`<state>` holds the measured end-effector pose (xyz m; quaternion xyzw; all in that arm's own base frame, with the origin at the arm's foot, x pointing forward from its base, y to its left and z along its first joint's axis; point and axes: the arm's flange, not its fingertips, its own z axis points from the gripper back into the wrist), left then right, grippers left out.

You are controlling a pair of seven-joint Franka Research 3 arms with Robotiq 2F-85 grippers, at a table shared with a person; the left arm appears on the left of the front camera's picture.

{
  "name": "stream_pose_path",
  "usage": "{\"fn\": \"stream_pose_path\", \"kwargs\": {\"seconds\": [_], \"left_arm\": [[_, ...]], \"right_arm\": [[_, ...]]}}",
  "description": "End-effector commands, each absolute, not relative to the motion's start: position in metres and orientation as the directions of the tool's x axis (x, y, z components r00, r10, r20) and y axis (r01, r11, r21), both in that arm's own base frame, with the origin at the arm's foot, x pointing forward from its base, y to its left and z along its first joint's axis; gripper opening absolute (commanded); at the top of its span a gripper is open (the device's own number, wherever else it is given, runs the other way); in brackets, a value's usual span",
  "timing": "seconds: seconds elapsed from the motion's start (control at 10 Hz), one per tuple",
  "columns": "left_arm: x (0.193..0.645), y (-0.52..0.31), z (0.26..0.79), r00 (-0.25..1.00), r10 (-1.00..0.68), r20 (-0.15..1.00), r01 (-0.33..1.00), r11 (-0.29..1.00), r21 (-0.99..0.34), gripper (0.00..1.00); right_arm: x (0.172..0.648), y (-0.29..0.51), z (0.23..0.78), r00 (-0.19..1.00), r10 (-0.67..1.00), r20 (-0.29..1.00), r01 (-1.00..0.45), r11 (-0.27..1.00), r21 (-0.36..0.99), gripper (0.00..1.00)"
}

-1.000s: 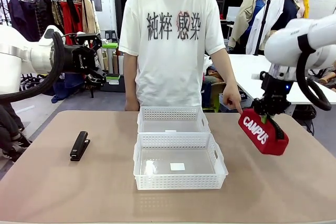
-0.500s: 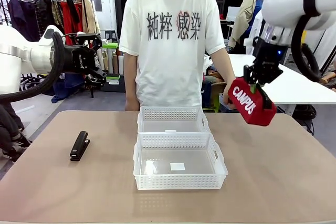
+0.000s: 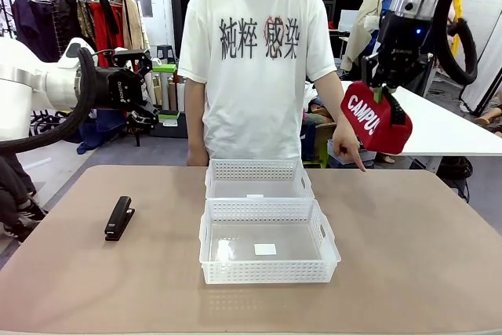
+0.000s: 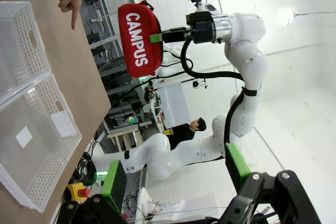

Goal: Distribute items into two baskets.
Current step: Pick up the Pencil pouch that the person points to, then move the picked Pencil pouch towards the Organizing basket indicated by the person, stopping as directed.

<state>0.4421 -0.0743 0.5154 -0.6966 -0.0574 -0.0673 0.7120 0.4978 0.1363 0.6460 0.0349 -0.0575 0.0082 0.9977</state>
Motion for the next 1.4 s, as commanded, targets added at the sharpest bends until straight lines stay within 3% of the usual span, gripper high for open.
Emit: {"fn": "stream_pose_path", "kwargs": {"seconds": [0.0, 0.5, 1.3], "left_arm": [[0.441, -0.073, 0.518, 0.983, -0.017, 0.181, 0.181, 0.024, -0.983, 1.00], [0.441, -0.073, 0.518, 0.983, -0.017, 0.181, 0.181, 0.024, -0.983, 1.00], [0.441, -0.073, 0.518, 0.983, -0.017, 0.181, 0.181, 0.024, -0.983, 1.00]], "right_arm": [[0.498, 0.145, 0.670, 0.992, -0.031, 0.125, 0.030, 0.999, 0.012, 0.00], [0.481, 0.142, 0.732, 0.977, -0.031, 0.212, 0.029, 1.000, 0.013, 0.00], [0.478, 0.138, 0.730, 0.978, -0.007, 0.210, -0.003, 0.999, 0.050, 0.00]]}}
